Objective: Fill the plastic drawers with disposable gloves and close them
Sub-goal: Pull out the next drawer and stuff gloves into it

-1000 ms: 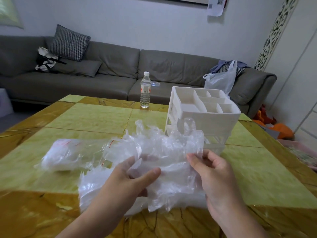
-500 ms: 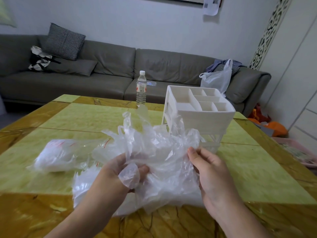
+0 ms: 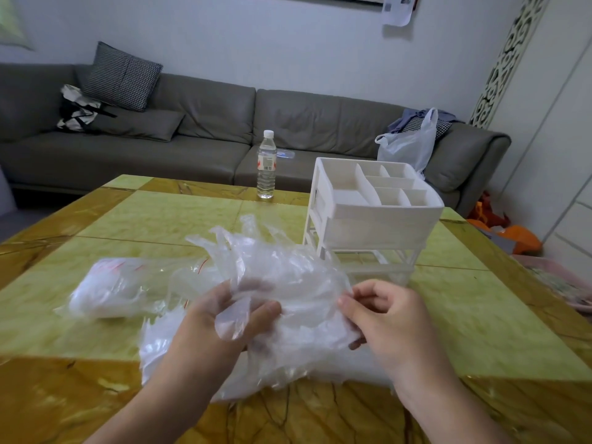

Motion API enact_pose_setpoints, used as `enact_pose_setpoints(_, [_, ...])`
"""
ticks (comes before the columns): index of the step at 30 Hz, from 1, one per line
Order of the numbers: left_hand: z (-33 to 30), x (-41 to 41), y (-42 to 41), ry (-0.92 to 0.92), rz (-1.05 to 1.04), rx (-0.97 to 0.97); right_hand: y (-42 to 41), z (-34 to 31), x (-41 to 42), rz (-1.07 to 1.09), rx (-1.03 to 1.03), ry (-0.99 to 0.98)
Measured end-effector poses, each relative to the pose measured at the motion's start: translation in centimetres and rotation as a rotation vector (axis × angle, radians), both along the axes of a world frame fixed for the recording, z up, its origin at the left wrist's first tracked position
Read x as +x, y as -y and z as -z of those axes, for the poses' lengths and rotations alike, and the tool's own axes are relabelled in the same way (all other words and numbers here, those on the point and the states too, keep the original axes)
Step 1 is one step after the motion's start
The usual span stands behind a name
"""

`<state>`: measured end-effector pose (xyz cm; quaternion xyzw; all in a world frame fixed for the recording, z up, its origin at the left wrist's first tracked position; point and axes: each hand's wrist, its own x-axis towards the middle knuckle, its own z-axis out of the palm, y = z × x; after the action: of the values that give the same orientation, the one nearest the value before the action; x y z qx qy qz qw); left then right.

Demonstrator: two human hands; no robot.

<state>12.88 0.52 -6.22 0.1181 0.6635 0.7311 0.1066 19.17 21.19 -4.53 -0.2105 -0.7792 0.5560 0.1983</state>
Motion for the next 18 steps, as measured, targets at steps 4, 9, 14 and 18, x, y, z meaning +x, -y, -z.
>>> enact_pose_setpoints(4, [0.4,-0.8,0.1,0.061,0.038,0.062,-0.4,-0.1,-0.2,0.084,-0.114,0.002])
enact_pose_setpoints(9, [0.1,-1.0,0.3,0.043,0.018,0.072,-2.4,-1.3,0.3,0.219,-0.203,-0.082])
enact_pose_setpoints(14, [0.2,-1.2,0.5,0.03,0.025,0.044,-4.4,-6.5,2.3,0.437,0.246,-0.391])
enact_pose_setpoints(18, [0.3,-0.6,0.1,0.028,0.11,-0.006,0.8,-8.6,2.4,0.024,0.977,-0.405])
